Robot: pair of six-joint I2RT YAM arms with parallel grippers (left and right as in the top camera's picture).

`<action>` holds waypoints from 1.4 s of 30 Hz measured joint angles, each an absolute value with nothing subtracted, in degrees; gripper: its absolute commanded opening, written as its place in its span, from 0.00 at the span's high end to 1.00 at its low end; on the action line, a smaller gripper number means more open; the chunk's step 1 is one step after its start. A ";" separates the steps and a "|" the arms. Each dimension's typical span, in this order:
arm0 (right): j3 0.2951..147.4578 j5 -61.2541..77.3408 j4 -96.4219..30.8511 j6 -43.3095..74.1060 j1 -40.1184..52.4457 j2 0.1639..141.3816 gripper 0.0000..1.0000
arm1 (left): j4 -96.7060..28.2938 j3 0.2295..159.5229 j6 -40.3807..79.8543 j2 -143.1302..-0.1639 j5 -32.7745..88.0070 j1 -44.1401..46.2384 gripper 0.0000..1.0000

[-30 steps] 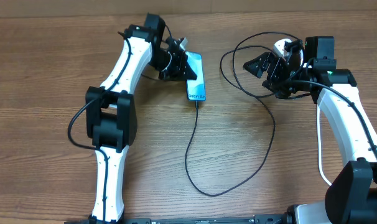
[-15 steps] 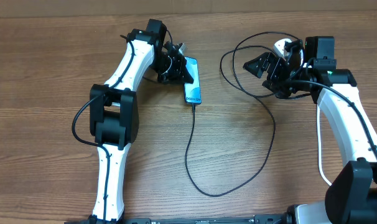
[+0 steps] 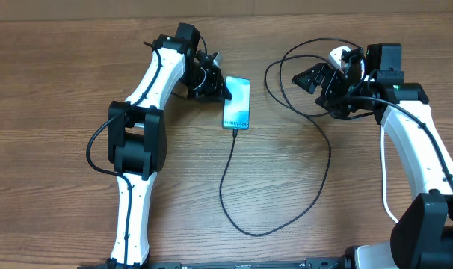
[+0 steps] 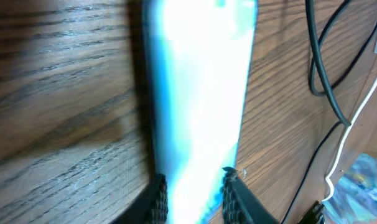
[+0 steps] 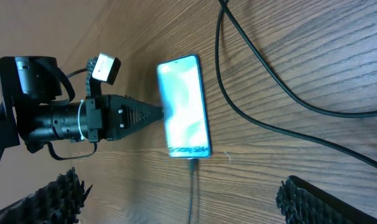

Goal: Plug charger to phone and switch on socket

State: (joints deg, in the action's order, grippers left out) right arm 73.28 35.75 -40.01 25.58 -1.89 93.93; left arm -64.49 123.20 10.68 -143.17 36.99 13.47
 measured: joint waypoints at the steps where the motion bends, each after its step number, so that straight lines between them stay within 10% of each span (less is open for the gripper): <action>1: 73.28 35.75 -40.01 25.63 -1.89 93.93 0.00 | -64.62 123.20 10.68 -143.17 36.73 13.47 0.73; 14: 73.82 29.80 -47.18 21.85 -1.87 93.93 0.01 | -70.24 123.63 10.61 -141.95 29.04 12.14 0.61; 17: 77.87 26.39 -54.19 19.29 -1.89 94.24 0.01 | -69.69 124.42 10.66 -136.20 26.30 11.33 0.48; 20: 89.54 19.66 -65.52 15.99 -1.89 95.77 0.00 | -68.34 125.03 10.70 -127.09 22.20 10.81 0.00; 32: 107.15 -12.25 -58.85 9.34 -6.94 106.02 0.00 | -75.70 127.68 10.57 -107.02 9.37 10.87 0.00; 42: 106.48 -11.35 -47.31 7.81 -13.85 112.14 0.00 | -77.62 127.42 10.57 -107.66 7.81 10.87 0.00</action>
State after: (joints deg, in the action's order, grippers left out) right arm 106.48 -11.35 -47.31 7.81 -13.85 112.14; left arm -77.62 127.42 10.57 -107.66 7.81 10.87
